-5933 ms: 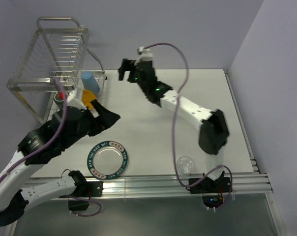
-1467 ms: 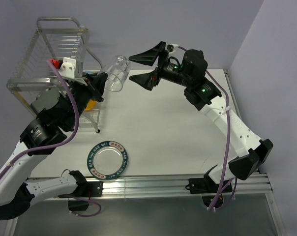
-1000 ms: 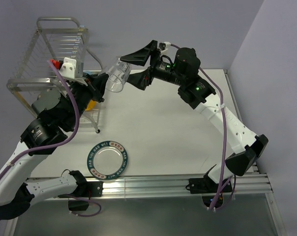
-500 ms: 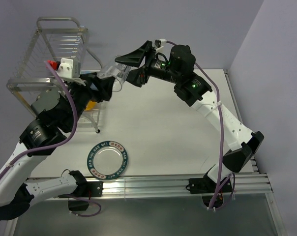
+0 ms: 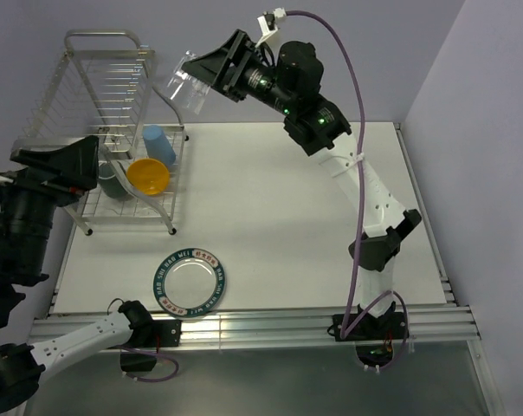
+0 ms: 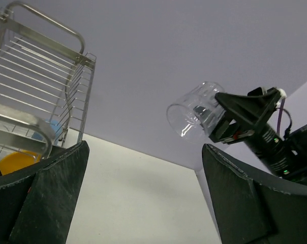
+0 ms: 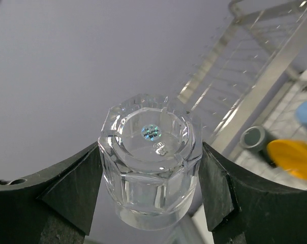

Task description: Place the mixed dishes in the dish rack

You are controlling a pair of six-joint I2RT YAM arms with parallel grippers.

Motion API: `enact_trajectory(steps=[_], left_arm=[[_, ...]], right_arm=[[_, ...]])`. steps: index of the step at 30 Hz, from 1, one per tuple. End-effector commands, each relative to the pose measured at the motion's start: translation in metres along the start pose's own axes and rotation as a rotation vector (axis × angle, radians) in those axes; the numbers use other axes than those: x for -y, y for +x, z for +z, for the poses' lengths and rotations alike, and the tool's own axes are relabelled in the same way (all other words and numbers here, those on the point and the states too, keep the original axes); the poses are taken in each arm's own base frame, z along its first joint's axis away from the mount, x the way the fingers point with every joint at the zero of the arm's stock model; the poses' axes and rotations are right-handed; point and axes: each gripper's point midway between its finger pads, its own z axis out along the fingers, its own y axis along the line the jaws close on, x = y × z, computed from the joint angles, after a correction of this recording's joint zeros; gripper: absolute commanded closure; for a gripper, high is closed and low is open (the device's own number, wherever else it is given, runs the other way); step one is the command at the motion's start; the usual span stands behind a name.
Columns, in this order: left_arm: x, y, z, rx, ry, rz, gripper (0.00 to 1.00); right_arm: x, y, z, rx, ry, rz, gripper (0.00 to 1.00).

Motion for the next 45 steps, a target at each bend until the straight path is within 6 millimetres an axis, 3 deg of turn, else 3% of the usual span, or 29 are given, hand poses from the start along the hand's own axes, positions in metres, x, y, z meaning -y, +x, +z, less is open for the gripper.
enact_trajectory(steps=[1, 10, 21, 31, 37, 45], left_arm=[[-0.020, 0.005, -0.008, -0.034, -0.087, -0.021, 0.01], [-0.034, 0.004, -0.029, -0.047, -0.094, -0.165, 0.01], [-0.005, -0.027, -0.047, 0.007, 0.113, -0.356, 0.05], [0.011, -0.008, -0.054, -0.078, 0.200, -0.381, 0.07], [0.006, 0.005, -0.053, -0.100, 0.188, -0.362, 0.07], [-0.008, 0.010, -0.053, -0.090, 0.135, -0.359, 0.05]], right_arm=[[-0.022, -0.015, 0.012, 0.137, -0.075, -0.278, 1.00], [-0.036, 0.032, 0.051, 0.183, -0.135, -0.617, 1.00], [-0.057, 0.056, 0.081, 0.331, -0.260, -0.848, 1.00], [-0.053, 0.092, 0.110, 0.431, -0.341, -1.054, 1.00], [-0.042, 0.099, 0.118, 0.444, -0.335, -1.071, 1.00], [-0.054, 0.096, 0.114, 0.482, -0.343, -1.102, 1.00]])
